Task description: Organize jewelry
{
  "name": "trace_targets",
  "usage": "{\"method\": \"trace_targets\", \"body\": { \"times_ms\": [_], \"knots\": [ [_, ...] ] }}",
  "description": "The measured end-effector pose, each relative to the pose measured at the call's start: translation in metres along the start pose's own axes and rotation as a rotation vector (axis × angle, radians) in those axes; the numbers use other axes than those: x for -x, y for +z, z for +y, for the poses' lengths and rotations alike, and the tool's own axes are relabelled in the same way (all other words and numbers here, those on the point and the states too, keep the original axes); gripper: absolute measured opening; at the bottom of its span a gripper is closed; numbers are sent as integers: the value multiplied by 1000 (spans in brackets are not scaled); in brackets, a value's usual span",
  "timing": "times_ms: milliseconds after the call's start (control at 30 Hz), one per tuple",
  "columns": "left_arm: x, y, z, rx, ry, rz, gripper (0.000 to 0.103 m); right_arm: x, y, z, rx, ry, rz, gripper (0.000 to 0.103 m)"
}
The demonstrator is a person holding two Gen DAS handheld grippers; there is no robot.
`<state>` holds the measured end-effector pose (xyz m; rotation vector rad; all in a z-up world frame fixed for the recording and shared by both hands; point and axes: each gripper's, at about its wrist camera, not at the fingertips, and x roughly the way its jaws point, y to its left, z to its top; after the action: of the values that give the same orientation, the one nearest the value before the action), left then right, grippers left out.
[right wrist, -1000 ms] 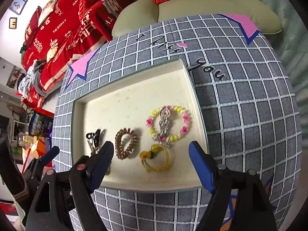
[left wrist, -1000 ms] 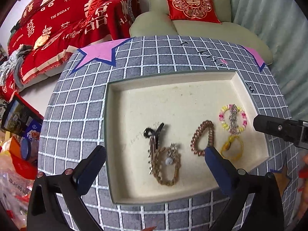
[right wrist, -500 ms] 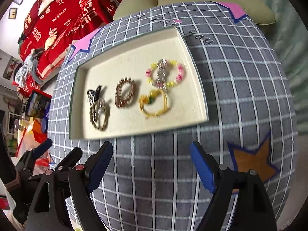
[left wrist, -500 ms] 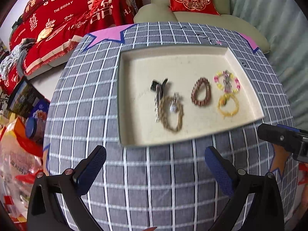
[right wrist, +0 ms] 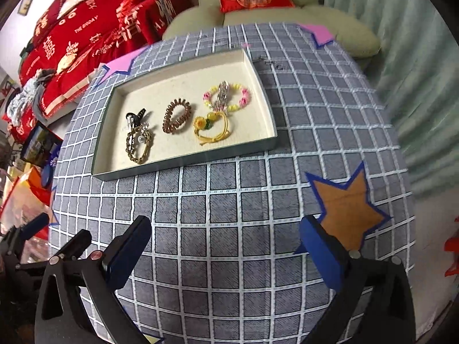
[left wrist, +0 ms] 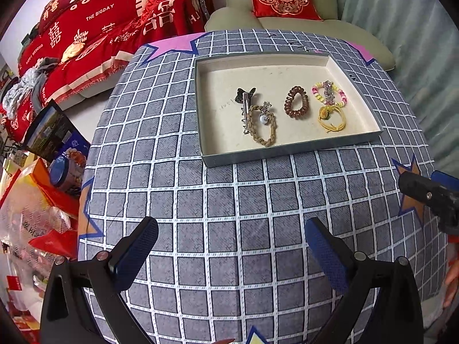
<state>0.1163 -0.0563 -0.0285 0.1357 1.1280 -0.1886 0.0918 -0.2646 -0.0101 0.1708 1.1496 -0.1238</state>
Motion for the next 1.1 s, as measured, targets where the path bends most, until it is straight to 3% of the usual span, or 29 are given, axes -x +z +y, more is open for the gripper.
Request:
{"method": "trace_targets", "body": {
  "times_ms": [433,800,1100],
  "knots": [
    [34,-13,19,46,2,-155,103,34,-30,9,24,-46,-85,103],
    [44,-32,21,44,8,-158,103,54,-39,18,78,-123,-186,103],
    [45,-38,22,57,9,-155,103,60,-40,16,67,-120,-198,103]
  ]
}}
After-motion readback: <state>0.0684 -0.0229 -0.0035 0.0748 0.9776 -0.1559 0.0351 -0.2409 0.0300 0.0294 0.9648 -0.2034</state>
